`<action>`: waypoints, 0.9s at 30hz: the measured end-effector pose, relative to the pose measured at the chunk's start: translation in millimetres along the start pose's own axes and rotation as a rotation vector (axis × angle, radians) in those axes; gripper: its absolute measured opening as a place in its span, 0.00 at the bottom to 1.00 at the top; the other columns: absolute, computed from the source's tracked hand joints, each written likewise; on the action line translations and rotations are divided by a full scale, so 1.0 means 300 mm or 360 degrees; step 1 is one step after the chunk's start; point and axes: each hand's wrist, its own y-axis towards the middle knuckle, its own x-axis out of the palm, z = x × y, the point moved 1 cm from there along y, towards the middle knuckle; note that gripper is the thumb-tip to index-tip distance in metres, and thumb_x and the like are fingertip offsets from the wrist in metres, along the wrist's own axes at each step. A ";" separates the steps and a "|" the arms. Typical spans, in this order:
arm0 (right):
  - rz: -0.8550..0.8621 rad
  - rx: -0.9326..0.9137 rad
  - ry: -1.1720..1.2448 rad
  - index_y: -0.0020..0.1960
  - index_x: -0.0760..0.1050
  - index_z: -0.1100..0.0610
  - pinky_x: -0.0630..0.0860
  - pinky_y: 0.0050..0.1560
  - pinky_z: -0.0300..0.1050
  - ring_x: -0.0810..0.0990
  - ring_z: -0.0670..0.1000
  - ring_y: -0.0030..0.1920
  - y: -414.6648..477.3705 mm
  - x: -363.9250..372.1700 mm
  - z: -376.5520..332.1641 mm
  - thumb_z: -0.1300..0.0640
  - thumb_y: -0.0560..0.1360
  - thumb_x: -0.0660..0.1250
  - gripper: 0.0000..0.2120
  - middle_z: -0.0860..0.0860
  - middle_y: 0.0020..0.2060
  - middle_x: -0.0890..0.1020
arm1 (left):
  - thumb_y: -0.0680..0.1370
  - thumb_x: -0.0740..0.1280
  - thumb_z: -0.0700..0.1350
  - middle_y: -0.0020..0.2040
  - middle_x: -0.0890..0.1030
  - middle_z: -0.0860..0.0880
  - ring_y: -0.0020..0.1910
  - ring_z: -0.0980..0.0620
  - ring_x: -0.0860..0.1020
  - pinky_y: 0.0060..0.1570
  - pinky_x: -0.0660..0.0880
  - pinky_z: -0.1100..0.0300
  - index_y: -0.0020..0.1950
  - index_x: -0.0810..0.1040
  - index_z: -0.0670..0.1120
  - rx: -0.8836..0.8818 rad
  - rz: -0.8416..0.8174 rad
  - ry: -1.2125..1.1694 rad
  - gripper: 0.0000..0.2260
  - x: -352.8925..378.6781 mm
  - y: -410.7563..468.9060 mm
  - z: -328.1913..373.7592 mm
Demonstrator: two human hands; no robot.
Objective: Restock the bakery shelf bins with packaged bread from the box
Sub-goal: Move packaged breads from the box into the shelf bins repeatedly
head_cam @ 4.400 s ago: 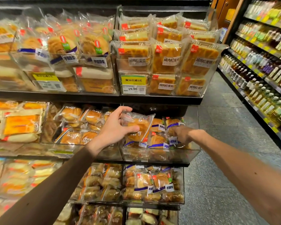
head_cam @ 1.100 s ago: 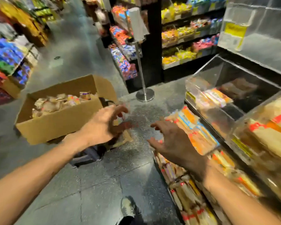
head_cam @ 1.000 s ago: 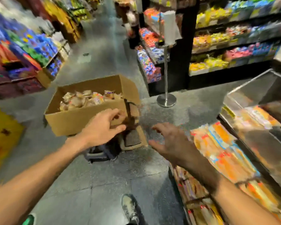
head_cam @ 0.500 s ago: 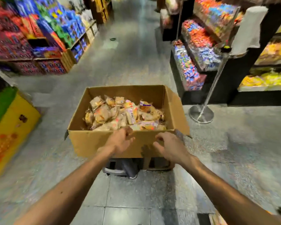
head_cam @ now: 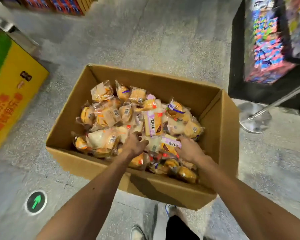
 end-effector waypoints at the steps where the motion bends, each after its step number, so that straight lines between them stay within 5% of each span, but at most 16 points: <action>1: -0.0054 0.0018 -0.0010 0.76 0.63 0.56 0.70 0.66 0.51 0.71 0.59 0.69 0.056 0.007 0.011 0.54 0.80 0.65 0.26 0.58 0.69 0.73 | 0.77 0.71 0.49 0.68 0.75 0.43 0.63 0.43 0.76 0.63 0.74 0.47 0.71 0.71 0.42 -0.0062 0.0008 -0.0045 0.25 0.018 0.058 -0.002; 5: -0.0239 0.0070 -0.0108 0.78 0.57 0.54 0.66 0.69 0.53 0.67 0.61 0.72 0.235 0.077 0.077 0.54 0.81 0.63 0.28 0.59 0.72 0.69 | 0.76 0.73 0.50 0.66 0.77 0.42 0.65 0.43 0.75 0.63 0.71 0.54 0.69 0.73 0.40 -0.0191 0.0080 -0.0078 0.25 0.088 0.247 0.016; 8: -0.0220 0.0045 -0.0310 0.77 0.58 0.56 0.63 0.71 0.54 0.64 0.60 0.74 0.311 0.122 0.107 0.54 0.81 0.63 0.28 0.59 0.72 0.68 | 0.75 0.73 0.53 0.60 0.81 0.45 0.60 0.45 0.78 0.53 0.70 0.62 0.67 0.75 0.42 -0.0240 0.0103 -0.0178 0.24 0.137 0.338 0.025; 11: -0.0209 0.0029 -0.0424 0.77 0.58 0.55 0.62 0.71 0.56 0.62 0.60 0.74 0.360 0.150 0.112 0.49 0.78 0.68 0.32 0.58 0.73 0.66 | 0.63 0.75 0.67 0.54 0.84 0.52 0.52 0.48 0.82 0.55 0.79 0.51 0.63 0.75 0.51 -0.0256 0.0136 -0.0366 0.34 0.201 0.425 -0.012; 17: -0.0248 0.0125 -0.0406 0.74 0.61 0.56 0.61 0.71 0.56 0.64 0.58 0.74 0.397 0.142 0.123 0.47 0.73 0.74 0.37 0.57 0.71 0.71 | 0.73 0.76 0.45 0.45 0.83 0.45 0.44 0.46 0.81 0.50 0.81 0.49 0.40 0.76 0.52 -0.0397 0.0244 -0.0535 0.10 0.215 0.452 -0.023; 22: -0.0266 0.0177 -0.0306 0.68 0.71 0.58 0.67 0.70 0.55 0.69 0.59 0.69 0.396 0.130 0.129 0.46 0.68 0.78 0.34 0.56 0.66 0.75 | 0.75 0.75 0.49 0.40 0.80 0.51 0.38 0.53 0.77 0.35 0.76 0.62 0.49 0.78 0.43 -0.0381 0.0130 -0.0629 0.11 0.201 0.433 -0.005; 27: -0.0444 0.0397 0.0083 0.59 0.77 0.57 0.76 0.50 0.46 0.80 0.54 0.56 0.391 0.108 0.159 0.51 0.66 0.81 0.25 0.52 0.54 0.81 | 0.75 0.74 0.41 0.46 0.81 0.51 0.42 0.54 0.78 0.27 0.72 0.72 0.49 0.79 0.43 -0.0393 0.0014 -0.0730 0.06 0.252 0.424 0.073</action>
